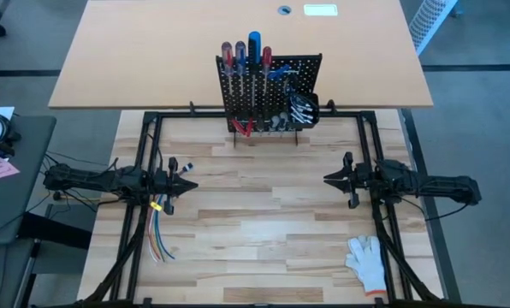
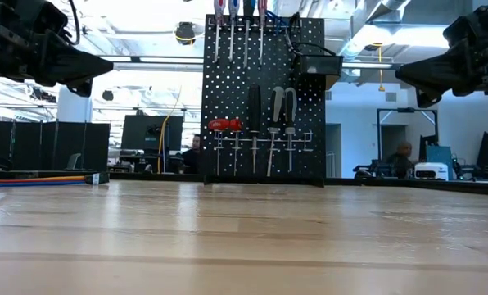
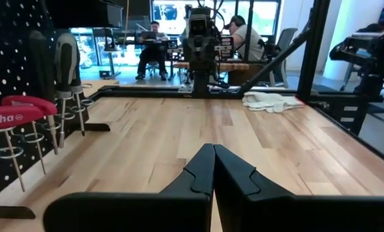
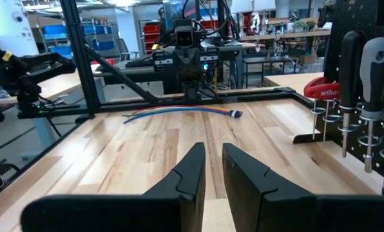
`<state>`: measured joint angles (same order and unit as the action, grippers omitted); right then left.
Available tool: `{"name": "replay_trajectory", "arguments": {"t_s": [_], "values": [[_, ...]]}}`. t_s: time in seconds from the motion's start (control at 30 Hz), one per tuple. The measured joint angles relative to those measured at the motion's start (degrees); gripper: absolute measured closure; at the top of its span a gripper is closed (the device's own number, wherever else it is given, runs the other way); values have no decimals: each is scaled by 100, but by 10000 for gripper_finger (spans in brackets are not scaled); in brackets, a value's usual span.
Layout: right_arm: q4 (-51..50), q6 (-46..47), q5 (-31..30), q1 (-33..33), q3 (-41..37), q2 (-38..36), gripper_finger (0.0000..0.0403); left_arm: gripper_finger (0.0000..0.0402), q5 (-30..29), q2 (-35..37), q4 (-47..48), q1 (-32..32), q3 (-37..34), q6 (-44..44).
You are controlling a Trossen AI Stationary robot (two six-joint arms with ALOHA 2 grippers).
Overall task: Hang tools onto peg board
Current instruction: Return to Home Position
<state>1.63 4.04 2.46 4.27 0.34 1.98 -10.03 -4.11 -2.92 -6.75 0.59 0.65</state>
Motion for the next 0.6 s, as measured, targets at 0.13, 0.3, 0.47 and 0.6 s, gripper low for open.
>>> {"name": "replay_trajectory", "arguments": {"t_s": [0.13,0.3,0.47,0.6], "values": [[0,-1,-7,0,0,0,343,401,1,1,0,1,-2,-137],[0,0,-26,-36,0,0,343,401,1,1,0,-1,-2,-74],[-11,-1,-33,-352,-2,-132,343,401,28,244,-6,46,-2,-106],[34,-1,-28,-682,-4,-185,343,401,25,407,-46,347,-2,-108]]}}
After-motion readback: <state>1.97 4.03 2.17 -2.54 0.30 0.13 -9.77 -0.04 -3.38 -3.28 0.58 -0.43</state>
